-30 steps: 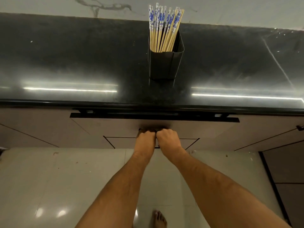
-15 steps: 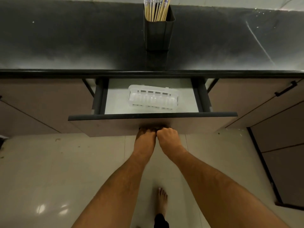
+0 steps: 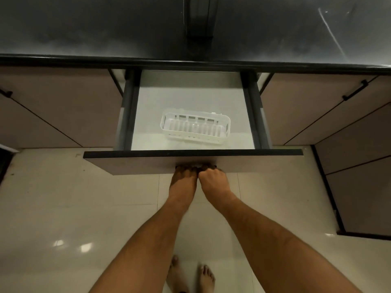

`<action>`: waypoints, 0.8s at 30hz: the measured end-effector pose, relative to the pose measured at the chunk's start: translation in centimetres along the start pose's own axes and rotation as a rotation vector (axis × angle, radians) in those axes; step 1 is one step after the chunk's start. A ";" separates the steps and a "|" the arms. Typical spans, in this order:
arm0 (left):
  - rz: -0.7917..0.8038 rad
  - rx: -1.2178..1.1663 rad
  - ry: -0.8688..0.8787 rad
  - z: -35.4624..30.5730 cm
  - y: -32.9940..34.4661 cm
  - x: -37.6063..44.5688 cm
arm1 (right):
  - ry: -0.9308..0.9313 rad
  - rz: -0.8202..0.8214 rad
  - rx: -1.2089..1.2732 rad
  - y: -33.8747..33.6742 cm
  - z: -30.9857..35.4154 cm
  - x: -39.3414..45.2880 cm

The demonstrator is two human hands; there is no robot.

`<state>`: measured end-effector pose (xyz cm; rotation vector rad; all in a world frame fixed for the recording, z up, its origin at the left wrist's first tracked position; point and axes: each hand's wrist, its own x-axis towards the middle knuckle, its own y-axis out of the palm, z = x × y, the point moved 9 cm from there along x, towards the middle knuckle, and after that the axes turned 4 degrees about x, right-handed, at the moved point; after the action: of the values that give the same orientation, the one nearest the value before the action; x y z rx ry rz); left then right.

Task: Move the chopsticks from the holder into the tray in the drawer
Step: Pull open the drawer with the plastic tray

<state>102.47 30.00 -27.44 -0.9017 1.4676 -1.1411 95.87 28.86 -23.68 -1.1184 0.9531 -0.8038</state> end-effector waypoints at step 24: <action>0.037 -0.253 -0.054 -1.1 0.3 -6.3 | -0.048 -0.089 0.149 0.4 2.0 -6.8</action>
<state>102.62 36.22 -25.98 -1.0655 1.6003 -0.9098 95.06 35.77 -22.27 -1.0519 0.7944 -0.9015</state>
